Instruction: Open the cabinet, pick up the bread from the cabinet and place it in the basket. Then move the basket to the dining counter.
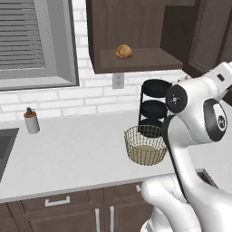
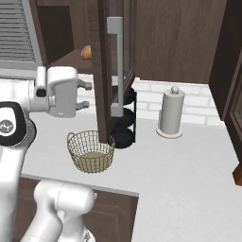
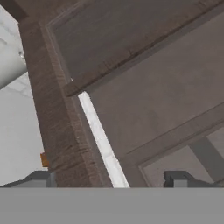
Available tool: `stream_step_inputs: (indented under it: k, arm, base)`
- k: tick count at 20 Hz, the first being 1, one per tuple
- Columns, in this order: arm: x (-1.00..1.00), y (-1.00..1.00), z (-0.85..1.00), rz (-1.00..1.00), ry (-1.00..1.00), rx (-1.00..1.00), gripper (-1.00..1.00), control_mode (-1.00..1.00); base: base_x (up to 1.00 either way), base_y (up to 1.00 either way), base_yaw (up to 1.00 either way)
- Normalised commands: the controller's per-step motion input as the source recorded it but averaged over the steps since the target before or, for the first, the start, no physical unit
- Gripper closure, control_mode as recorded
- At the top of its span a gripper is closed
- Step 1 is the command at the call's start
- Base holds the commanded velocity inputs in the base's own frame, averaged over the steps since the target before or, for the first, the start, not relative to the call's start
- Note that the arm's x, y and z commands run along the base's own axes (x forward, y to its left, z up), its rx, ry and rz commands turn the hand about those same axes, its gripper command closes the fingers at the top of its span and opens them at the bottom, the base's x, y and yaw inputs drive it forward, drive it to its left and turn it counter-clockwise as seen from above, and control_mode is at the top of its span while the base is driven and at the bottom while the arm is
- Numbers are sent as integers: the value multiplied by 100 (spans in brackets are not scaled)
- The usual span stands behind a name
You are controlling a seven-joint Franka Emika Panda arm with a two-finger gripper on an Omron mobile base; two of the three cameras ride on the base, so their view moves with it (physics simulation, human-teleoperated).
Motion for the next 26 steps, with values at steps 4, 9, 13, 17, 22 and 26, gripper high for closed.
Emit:
stream_step_inputs:
  k: [4,9,13,17,22,26]
  arm:
    - [7,100,-19,0,12,8,-100,-100]
    - [33,97,-75,0,17,40,-100,-100]
    - [35,75,-62,2,21,45,-100,-100]
    - [67,60,-49,23,23,49,-100,-100]
    - [97,4,-28,18,17,63,-100,-100]
    - [89,0,-26,1,1,65,-100,-100]
  base:
    - [0,0,0]
    - [0,0,0]
    - [0,0,0]
    - [0,0,0]
    - [0,0,0]
    - [0,0,0]
